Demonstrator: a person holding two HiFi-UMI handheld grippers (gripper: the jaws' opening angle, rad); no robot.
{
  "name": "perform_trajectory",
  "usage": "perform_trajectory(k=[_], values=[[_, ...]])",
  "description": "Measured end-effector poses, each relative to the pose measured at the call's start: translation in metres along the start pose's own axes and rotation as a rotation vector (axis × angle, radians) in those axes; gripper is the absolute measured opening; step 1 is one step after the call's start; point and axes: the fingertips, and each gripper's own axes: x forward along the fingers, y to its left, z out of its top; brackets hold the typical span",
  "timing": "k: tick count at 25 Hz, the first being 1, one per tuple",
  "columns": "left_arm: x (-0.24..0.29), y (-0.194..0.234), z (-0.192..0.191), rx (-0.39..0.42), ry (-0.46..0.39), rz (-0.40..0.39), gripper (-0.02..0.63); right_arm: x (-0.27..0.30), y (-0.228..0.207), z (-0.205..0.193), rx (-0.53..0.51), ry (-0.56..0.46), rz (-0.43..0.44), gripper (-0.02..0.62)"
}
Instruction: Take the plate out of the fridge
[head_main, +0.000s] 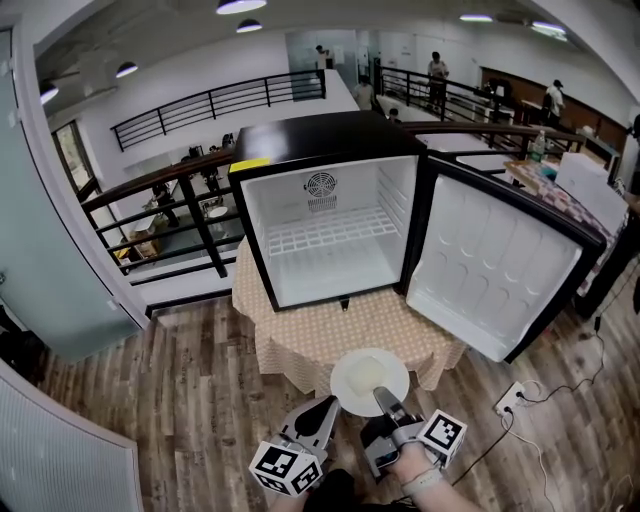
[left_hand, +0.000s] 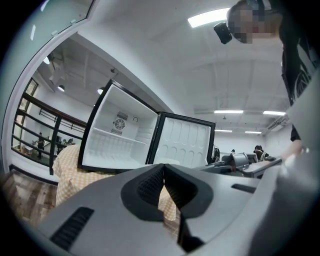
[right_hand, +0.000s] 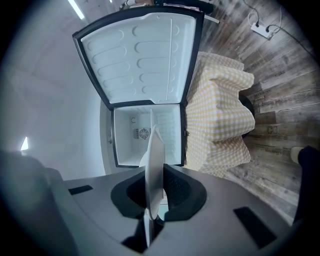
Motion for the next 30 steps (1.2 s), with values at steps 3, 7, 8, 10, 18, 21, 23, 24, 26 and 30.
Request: perform_trajectory(k=[3, 7, 8, 10, 18, 21, 23, 24, 26, 30], values=[[-0.006, -0.005, 0.000, 0.012, -0.004, 0.007, 0.009, -0.010, 0.001, -0.001, 0.002, 0.000, 0.006, 0.046], [-0.011, -0.016, -0.003, 0.010, -0.005, 0.007, 0.009, -0.025, -0.002, -0.002, 0.006, 0.002, 0.008, 0.046], [-0.012, -0.020, -0.004, 0.010, -0.004, 0.004, 0.009, -0.029, -0.003, -0.002, 0.007, 0.002, 0.005, 0.046], [-0.014, -0.027, -0.006, 0.010, 0.000, -0.004, 0.009, -0.037, -0.005, -0.003, 0.009, 0.002, 0.000, 0.046], [-0.028, -0.049, -0.015, 0.037, 0.019, -0.015, 0.009, -0.060, -0.006, -0.008, 0.015, 0.018, 0.009, 0.046], [-0.033, -0.054, -0.018, 0.047, 0.030, -0.012, 0.009, -0.065, -0.006, -0.010, 0.009, 0.033, 0.013, 0.046], [-0.035, -0.057, -0.020, 0.044, 0.033, -0.010, 0.009, -0.069, -0.007, -0.011, 0.009, 0.043, 0.015, 0.046], [-0.036, -0.058, -0.020, 0.037, 0.032, -0.009, 0.009, -0.071, -0.007, -0.012, 0.011, 0.047, 0.015, 0.046], [-0.039, -0.060, -0.021, 0.011, 0.028, -0.005, 0.009, -0.076, -0.008, -0.012, 0.016, 0.052, 0.015, 0.046], [-0.049, -0.060, -0.024, -0.022, 0.028, 0.013, 0.009, -0.082, -0.009, -0.013, 0.026, 0.058, 0.013, 0.046]])
